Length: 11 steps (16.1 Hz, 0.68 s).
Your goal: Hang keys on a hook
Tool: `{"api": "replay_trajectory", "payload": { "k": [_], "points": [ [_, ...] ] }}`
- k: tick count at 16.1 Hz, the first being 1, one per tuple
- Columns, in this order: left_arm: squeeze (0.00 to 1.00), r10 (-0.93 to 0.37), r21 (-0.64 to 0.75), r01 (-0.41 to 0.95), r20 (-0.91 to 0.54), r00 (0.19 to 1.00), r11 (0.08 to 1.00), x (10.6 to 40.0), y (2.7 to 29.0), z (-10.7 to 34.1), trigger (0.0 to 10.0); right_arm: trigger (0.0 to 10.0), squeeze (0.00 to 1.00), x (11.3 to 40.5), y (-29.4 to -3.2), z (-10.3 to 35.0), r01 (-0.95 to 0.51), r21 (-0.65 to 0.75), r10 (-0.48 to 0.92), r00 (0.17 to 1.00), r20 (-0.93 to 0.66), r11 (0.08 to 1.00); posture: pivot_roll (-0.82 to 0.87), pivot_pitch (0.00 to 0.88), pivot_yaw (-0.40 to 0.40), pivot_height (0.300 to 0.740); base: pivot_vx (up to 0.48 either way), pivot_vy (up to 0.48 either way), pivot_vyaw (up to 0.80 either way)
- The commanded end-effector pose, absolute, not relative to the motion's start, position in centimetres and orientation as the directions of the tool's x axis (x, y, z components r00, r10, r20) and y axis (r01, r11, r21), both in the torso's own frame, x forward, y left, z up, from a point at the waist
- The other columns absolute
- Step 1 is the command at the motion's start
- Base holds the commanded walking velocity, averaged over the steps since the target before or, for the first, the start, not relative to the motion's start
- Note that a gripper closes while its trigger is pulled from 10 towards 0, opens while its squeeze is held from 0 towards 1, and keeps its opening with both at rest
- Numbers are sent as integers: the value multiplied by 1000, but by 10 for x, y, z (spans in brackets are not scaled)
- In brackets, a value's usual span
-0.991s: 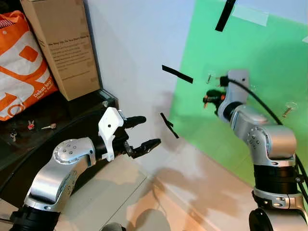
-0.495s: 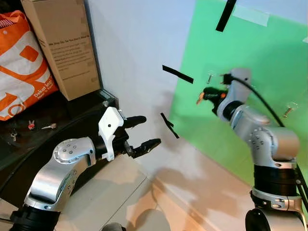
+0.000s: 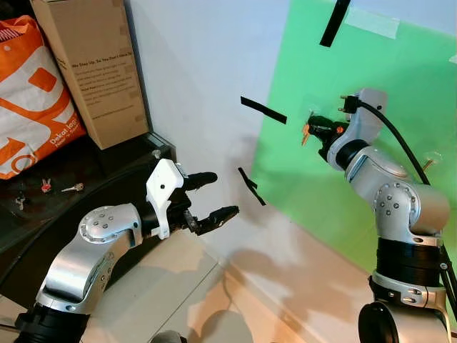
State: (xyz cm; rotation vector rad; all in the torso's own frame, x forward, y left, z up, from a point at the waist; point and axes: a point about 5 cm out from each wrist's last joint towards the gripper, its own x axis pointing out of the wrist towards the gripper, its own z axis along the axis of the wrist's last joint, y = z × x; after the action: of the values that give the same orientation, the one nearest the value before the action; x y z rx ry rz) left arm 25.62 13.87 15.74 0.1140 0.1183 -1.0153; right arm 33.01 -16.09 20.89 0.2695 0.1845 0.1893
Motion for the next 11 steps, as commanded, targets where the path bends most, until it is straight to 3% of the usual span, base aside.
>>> {"api": "replay_trajectory", "payload": {
  "k": [1, 11],
  "points": [
    [0, -846, 52, 859, -155, 511, 509, 258, 136, 158, 10000, 10000, 0, 331, -162, 218, -166, 290, 208, 971, -121, 943, 15, 0, -59, 740, 0, 0, 0],
    [0, -846, 48, 859, -155, 511, 510, 257, 136, 157, 10000, 10000, 0, 336, -161, 197, -52, 232, 107, 968, -228, 971, 19, 0, -63, 740, 0, 0, 0]
  ]
}}
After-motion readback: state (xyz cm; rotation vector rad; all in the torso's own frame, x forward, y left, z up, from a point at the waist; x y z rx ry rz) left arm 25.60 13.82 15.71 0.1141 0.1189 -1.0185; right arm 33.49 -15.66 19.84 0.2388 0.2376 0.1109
